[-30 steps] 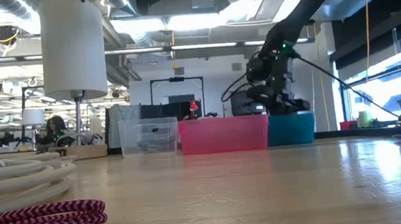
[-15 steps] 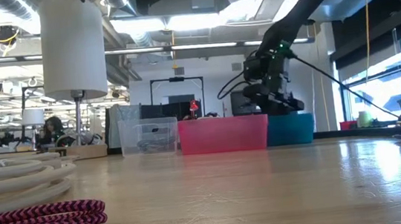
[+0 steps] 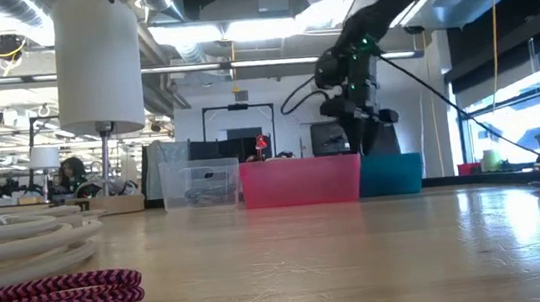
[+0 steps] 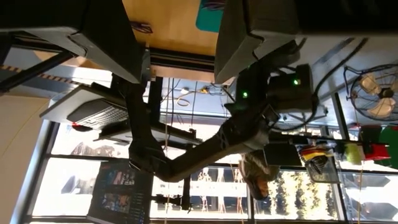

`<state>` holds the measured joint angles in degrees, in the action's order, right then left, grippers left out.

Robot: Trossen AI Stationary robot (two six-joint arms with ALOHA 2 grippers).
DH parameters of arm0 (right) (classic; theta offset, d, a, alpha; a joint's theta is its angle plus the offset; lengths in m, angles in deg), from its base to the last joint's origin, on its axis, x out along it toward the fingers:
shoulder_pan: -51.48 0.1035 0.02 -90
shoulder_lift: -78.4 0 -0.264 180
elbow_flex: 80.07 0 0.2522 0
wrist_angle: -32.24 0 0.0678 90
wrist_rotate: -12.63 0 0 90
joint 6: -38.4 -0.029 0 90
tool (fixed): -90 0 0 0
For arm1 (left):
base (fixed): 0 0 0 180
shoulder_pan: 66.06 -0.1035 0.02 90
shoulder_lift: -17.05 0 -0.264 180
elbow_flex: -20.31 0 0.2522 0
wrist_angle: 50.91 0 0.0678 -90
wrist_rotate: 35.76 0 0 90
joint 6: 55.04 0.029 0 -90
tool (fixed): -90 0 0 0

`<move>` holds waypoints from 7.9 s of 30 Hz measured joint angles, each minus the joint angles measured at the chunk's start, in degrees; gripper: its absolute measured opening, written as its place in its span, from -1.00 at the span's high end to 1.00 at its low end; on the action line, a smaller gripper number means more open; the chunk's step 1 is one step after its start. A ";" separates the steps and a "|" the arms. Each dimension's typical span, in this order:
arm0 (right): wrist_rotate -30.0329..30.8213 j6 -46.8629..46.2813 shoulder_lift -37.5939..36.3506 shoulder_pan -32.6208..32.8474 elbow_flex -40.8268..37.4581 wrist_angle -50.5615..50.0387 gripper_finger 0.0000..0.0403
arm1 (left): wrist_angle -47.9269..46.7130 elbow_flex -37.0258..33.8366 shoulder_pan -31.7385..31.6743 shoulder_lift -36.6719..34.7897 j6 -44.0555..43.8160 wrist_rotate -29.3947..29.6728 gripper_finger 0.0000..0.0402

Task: Pick & Place USB Port
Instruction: Put the violet and black charger cable into the white bin

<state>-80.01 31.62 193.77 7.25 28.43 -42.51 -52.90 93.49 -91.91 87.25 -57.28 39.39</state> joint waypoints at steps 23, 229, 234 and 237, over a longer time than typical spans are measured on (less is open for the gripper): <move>9.42 -8.52 -20.54 14.56 7.10 -13.41 0.21 | -4.37 0.00 0.72 -1.97 1.47 -0.25 0.05; 6.91 -6.43 -29.14 40.59 -10.82 51.93 0.96 | 11.17 -0.02 2.23 0.96 -12.57 -16.80 0.94; 6.96 -5.68 -29.14 40.59 -10.82 51.69 0.67 | 11.14 -0.02 2.25 0.96 -12.90 -16.78 0.94; 7.58 -2.66 -29.14 40.59 -10.82 51.32 0.40 | 11.13 -0.02 2.24 0.96 -13.31 -16.77 0.94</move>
<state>-72.42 28.96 164.64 47.84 17.61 8.81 -41.78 93.47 -89.67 88.21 -70.60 22.62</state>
